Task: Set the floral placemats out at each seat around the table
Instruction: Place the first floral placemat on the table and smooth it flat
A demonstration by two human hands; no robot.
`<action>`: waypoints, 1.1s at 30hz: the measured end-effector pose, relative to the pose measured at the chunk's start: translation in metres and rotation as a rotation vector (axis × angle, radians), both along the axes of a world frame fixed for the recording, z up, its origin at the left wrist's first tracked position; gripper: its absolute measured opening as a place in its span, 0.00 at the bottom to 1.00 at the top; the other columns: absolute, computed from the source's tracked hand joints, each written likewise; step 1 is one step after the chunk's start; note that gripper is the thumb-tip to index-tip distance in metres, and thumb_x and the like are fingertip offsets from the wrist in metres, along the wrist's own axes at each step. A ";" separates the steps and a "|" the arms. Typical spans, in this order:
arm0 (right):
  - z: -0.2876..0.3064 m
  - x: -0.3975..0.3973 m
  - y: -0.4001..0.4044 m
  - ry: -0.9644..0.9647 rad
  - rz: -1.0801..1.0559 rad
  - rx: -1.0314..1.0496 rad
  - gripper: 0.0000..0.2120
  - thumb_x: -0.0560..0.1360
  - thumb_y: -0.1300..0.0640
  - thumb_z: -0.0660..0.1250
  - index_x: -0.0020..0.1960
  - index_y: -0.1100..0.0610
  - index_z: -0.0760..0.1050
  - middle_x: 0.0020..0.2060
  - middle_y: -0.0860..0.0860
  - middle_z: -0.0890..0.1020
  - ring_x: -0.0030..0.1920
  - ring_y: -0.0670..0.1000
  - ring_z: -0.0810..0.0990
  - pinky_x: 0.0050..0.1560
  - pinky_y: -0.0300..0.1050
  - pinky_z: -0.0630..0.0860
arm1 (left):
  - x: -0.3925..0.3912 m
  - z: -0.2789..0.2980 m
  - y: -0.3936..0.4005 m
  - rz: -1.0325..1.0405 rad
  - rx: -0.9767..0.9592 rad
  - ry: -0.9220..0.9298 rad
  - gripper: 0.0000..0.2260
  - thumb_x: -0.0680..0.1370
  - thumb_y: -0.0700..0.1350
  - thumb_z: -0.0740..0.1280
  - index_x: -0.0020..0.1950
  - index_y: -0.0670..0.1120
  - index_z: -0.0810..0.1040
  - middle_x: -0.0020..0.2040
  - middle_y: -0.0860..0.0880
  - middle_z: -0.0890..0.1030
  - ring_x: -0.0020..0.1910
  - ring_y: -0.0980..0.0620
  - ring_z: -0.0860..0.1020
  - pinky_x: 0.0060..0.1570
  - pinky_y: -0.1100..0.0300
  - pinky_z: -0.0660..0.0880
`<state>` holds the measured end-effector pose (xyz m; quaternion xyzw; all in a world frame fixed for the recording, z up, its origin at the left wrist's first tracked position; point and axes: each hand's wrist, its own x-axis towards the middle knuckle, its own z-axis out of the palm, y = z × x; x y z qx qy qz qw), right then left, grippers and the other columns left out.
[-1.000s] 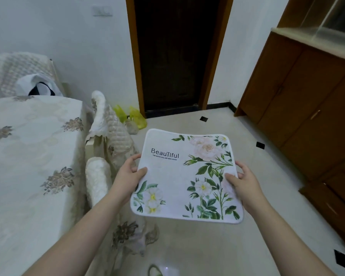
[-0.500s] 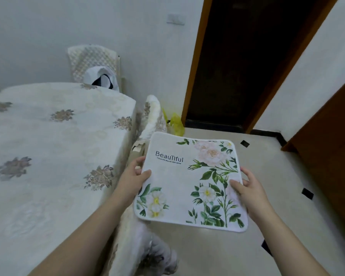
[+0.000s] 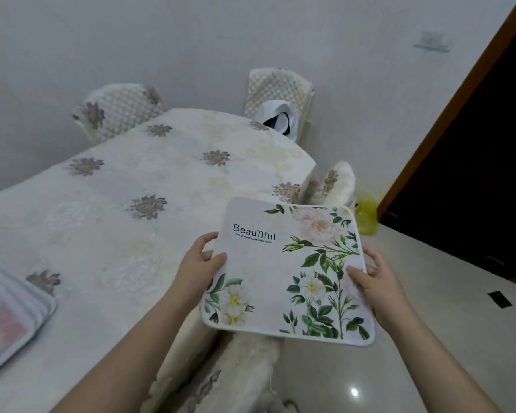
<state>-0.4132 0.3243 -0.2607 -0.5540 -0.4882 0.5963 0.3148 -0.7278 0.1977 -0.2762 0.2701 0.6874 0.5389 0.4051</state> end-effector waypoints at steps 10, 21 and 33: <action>-0.018 -0.081 0.073 0.048 0.322 0.029 0.20 0.78 0.63 0.68 0.62 0.41 0.71 0.46 0.51 0.87 0.42 0.57 0.87 0.37 0.59 0.83 | -0.028 0.003 -0.025 0.294 -0.061 0.013 0.17 0.80 0.39 0.66 0.66 0.55 0.72 0.45 0.45 0.87 0.41 0.40 0.86 0.40 0.46 0.82; -0.032 -0.196 0.053 -0.004 0.690 0.007 0.23 0.78 0.61 0.69 0.68 0.42 0.68 0.41 0.48 0.87 0.38 0.55 0.87 0.31 0.52 0.82 | -0.043 -0.003 -0.126 0.661 -0.122 0.032 0.17 0.80 0.40 0.67 0.66 0.55 0.71 0.45 0.44 0.87 0.43 0.36 0.85 0.48 0.33 0.79; -0.047 -0.299 -0.022 -0.112 0.934 0.064 0.21 0.79 0.60 0.66 0.66 0.40 0.68 0.42 0.47 0.87 0.37 0.55 0.87 0.28 0.50 0.81 | -0.075 -0.051 -0.214 0.924 -0.110 -0.137 0.16 0.81 0.40 0.67 0.65 0.55 0.72 0.46 0.45 0.87 0.42 0.42 0.86 0.43 0.41 0.83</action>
